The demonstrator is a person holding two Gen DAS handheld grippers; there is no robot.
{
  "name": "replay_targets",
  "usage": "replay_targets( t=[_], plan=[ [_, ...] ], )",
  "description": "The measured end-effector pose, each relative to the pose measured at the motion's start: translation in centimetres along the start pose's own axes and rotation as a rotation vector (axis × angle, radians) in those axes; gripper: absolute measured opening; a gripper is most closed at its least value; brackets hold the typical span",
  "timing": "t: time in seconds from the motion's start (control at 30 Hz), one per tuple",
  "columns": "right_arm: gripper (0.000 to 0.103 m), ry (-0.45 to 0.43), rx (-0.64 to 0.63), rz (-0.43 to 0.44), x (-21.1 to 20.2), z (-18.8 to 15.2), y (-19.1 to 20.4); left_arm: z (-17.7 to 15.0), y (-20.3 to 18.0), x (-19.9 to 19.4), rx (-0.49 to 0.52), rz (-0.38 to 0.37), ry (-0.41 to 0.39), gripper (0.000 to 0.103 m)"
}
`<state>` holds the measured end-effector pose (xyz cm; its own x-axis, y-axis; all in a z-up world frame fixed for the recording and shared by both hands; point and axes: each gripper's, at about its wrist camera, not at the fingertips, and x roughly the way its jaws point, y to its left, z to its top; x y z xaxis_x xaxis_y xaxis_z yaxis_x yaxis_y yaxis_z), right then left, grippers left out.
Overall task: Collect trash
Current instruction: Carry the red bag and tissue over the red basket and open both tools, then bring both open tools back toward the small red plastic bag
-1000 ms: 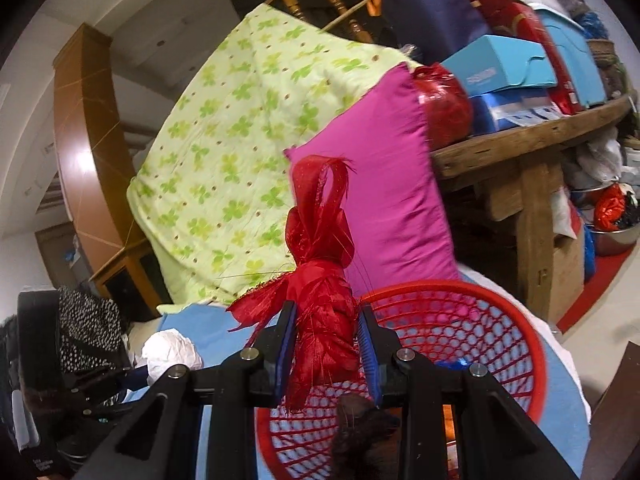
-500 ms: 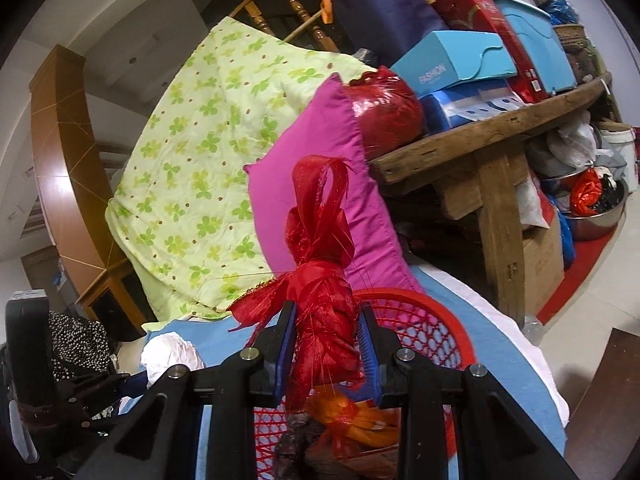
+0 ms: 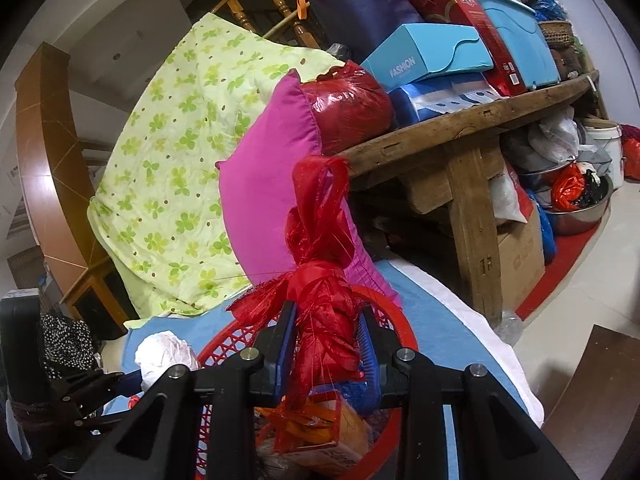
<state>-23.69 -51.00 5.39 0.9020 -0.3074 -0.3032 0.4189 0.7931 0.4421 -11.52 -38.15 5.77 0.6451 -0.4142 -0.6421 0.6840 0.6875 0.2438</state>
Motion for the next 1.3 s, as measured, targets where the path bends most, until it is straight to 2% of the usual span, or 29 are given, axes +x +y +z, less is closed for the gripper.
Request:
replay_targets(
  t=[0.2,0.33,0.53,0.7,0.8,0.83,0.87,0.9,0.93,1.2,1.3],
  plan=[
    [0.032,0.008,-0.009,-0.007,0.1,-0.1,-0.2,-0.4,-0.1,0.0,-0.02,-0.097,-0.008,0.045],
    [0.033,0.024,-0.001,-0.001,0.5,-0.3,-0.3,-0.7,0.2,0.0,-0.041,-0.155,-0.012,0.052],
    [0.034,0.066,-0.002,0.021,2.0,-0.7,0.8,-1.4,1.0,-0.7,-0.046,-0.178,-0.038,0.066],
    [0.034,0.101,0.007,0.046,3.3,-1.1,2.1,-2.0,2.5,-1.5,-0.071,-0.175,-0.047,0.067],
    [0.035,0.122,-0.006,0.046,4.0,-1.4,3.0,-2.9,4.0,-2.3,-0.105,-0.164,-0.055,0.069],
    [0.039,0.136,-0.012,0.041,4.4,-1.5,3.4,-3.2,4.5,-2.5,-0.118,-0.16,-0.053,0.069],
    [0.046,0.152,-0.014,0.041,4.7,-1.7,3.7,-3.7,5.3,-2.7,-0.136,-0.155,-0.047,0.069],
    [0.066,0.154,-0.014,0.042,4.8,-1.7,4.0,-4.2,5.9,-2.8,-0.152,-0.148,-0.041,0.069],
    [0.069,0.142,-0.017,0.036,4.8,-1.8,4.3,-4.6,6.5,-2.9,-0.167,-0.14,-0.036,0.069],
    [0.069,0.003,-0.059,0.02,2.8,-1.7,7.5,-8.8,12.6,-4.3,-0.296,-0.016,-0.006,0.069],
    [0.069,-0.04,-0.074,0.048,2.2,-1.9,9.6,-10.3,14.8,-4.9,-0.328,0.044,-0.001,0.069]
  ],
)
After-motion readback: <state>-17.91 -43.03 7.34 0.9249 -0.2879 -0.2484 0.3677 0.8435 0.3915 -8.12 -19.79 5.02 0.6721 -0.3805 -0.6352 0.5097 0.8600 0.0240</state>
